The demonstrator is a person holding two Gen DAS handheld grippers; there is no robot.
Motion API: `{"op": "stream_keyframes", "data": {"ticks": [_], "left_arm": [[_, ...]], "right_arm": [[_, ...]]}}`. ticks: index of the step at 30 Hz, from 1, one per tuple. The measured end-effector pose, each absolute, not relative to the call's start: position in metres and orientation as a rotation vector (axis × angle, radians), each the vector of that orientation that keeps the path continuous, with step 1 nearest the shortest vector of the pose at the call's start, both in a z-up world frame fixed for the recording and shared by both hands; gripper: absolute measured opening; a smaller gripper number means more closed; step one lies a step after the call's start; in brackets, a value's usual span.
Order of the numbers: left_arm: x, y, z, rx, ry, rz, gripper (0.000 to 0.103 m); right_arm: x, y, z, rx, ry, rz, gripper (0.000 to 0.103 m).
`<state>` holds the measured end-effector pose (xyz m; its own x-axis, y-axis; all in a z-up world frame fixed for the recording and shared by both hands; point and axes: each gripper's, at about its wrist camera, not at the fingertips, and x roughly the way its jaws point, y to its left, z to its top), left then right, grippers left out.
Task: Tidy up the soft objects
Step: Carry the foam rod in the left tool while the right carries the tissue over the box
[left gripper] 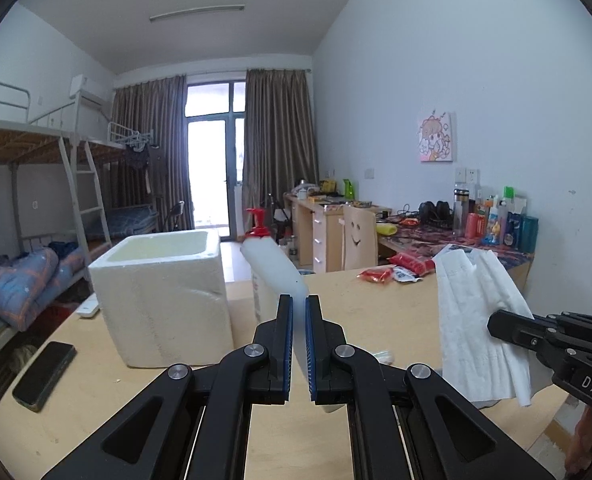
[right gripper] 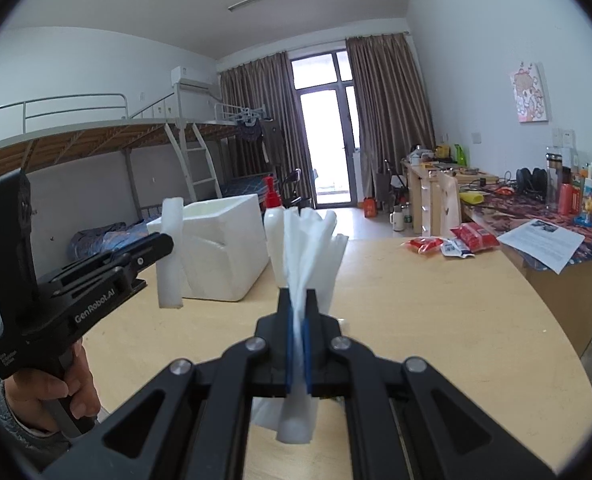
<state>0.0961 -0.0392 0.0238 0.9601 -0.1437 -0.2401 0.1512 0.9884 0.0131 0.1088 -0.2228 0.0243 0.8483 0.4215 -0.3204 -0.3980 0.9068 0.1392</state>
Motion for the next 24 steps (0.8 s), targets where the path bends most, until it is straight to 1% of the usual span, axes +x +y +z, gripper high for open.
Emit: {"op": "stream_keyframes", "data": {"ticks": [15,24], "left_arm": [[0.075,0.04,0.026,0.0,0.249,-0.043,0.006],[0.059,0.079,0.021,-0.015,0.265,0.022,0.006]], "right_arm": [[0.119,-0.137,0.026,0.018,0.366,0.593,0.006],[0.124,-0.105,0.028,0.001,0.373,0.681,0.006]]}}
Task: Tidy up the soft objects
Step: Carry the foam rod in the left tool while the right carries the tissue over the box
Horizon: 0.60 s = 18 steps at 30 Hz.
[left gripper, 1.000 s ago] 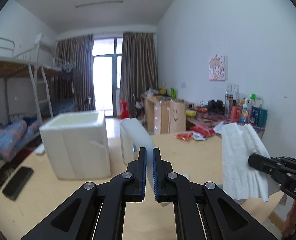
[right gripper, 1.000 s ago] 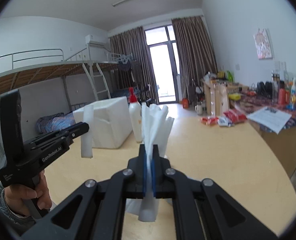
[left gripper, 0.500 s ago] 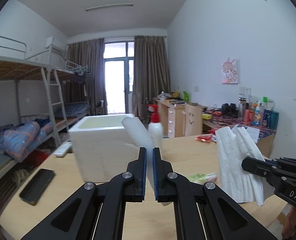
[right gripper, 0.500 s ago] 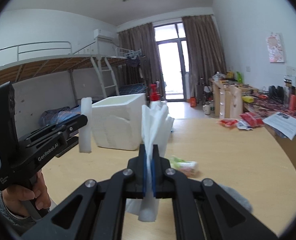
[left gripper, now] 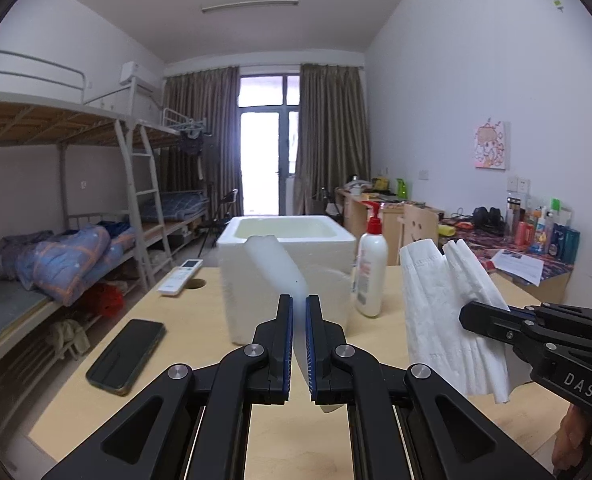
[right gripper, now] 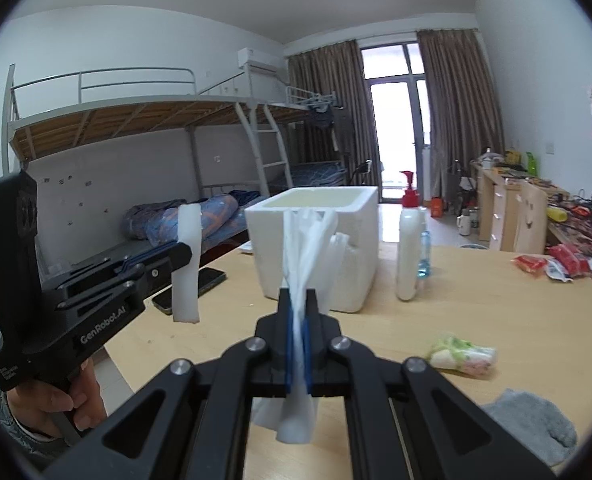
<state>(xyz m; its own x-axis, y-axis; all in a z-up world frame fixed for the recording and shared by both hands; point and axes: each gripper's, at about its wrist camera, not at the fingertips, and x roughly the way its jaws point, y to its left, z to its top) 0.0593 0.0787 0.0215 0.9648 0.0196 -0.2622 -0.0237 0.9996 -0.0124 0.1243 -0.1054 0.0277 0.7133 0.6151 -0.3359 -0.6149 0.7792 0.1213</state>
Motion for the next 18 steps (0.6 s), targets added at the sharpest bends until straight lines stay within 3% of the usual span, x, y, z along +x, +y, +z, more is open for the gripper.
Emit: {"op": "stream_keyframes", "data": {"ticks": [18], "left_arm": [[0.082,0.095,0.049,-0.032,0.268,-0.004,0.006]], "right_arm": [[0.148,-0.079,0.055,-0.029,0.36,0.72,0.006]]}}
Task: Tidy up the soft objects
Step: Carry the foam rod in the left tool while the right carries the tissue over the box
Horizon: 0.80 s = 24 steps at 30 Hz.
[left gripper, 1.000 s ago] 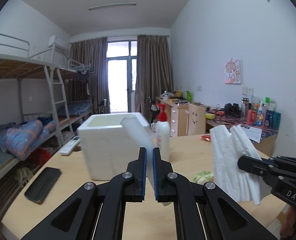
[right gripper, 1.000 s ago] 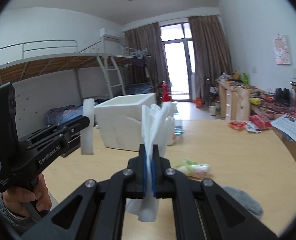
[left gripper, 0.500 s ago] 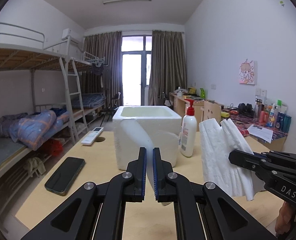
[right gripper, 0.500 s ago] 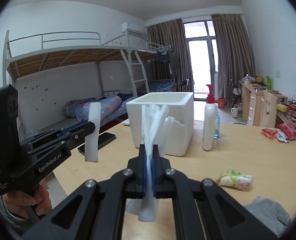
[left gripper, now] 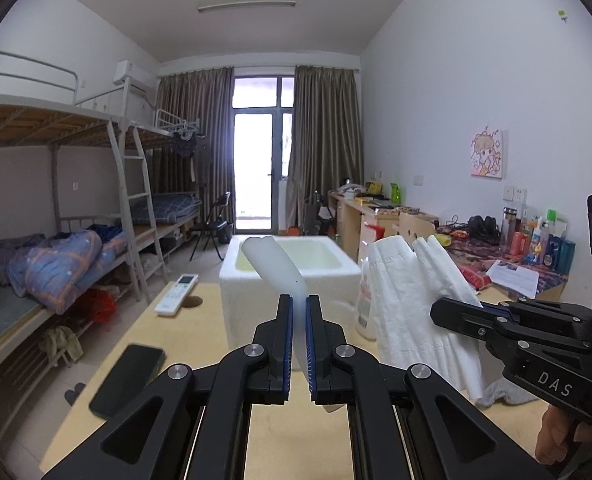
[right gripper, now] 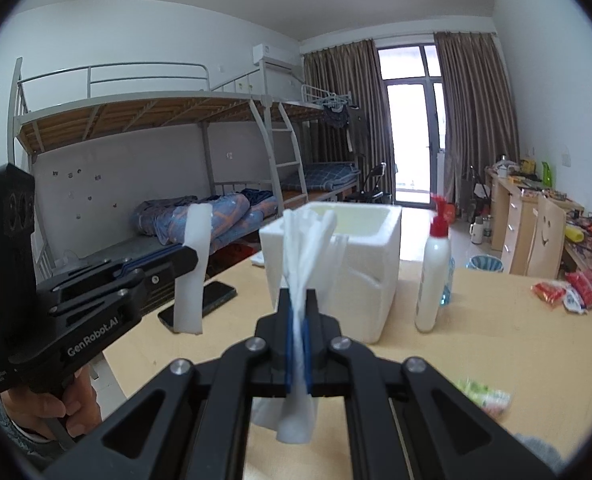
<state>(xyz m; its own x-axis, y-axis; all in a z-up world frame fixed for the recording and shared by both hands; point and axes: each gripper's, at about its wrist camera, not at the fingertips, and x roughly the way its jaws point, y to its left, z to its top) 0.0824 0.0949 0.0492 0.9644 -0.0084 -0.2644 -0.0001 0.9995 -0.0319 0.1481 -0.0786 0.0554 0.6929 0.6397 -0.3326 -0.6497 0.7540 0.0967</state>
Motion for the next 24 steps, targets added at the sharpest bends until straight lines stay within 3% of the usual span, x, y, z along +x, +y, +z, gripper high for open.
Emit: {"op": "stream_keyframes", "data": {"ticks": [24], "left_arm": [[0.145,0.11,0.086,-0.011,0.265,-0.048,0.006]], "right_arm": [[0.189,-0.051,0.088,-0.055,0.334,0.719,0.006]]}}
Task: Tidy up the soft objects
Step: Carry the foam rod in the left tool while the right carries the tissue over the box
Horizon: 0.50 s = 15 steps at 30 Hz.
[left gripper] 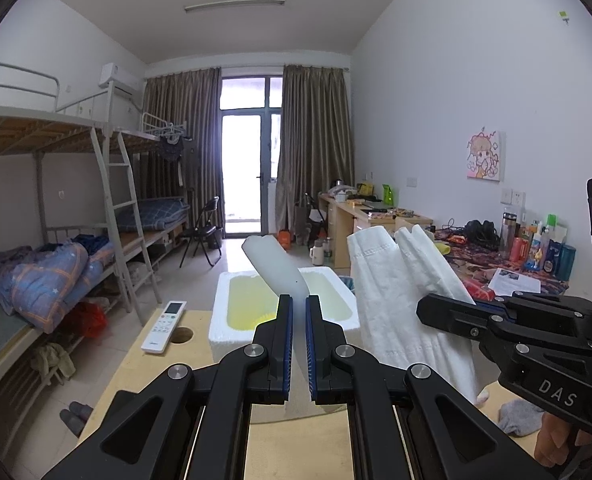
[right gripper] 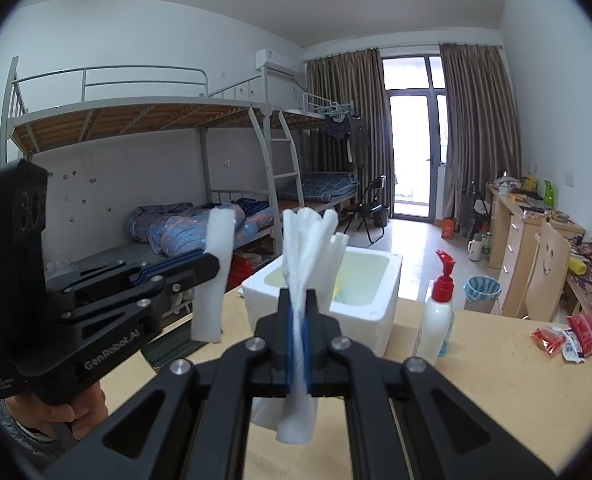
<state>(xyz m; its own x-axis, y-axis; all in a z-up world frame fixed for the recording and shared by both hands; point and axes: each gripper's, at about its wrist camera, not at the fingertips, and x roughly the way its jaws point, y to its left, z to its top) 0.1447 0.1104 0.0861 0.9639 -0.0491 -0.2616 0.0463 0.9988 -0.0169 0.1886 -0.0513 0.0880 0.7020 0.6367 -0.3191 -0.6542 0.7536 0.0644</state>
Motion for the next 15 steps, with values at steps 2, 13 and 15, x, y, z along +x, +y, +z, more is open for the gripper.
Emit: {"op": "stream_keyframes", "data": {"ticks": [2,13,15], "left_arm": [[0.152,0.111,0.088,-0.017,0.269,-0.052,0.006],[0.202,0.121,0.098,-0.016,0.292,-0.057,0.006],[0.211,0.124,0.1,-0.012,0.285,-0.047,0.006]], "right_arm": [[0.195,-0.049,0.09,-0.053,0.34,0.72,0.006],[0.234,-0.027,0.099,-0.113,0.335,0.703,0.006],[0.242,-0.026,0.099,-0.112,0.332,0.7,0.006]]}}
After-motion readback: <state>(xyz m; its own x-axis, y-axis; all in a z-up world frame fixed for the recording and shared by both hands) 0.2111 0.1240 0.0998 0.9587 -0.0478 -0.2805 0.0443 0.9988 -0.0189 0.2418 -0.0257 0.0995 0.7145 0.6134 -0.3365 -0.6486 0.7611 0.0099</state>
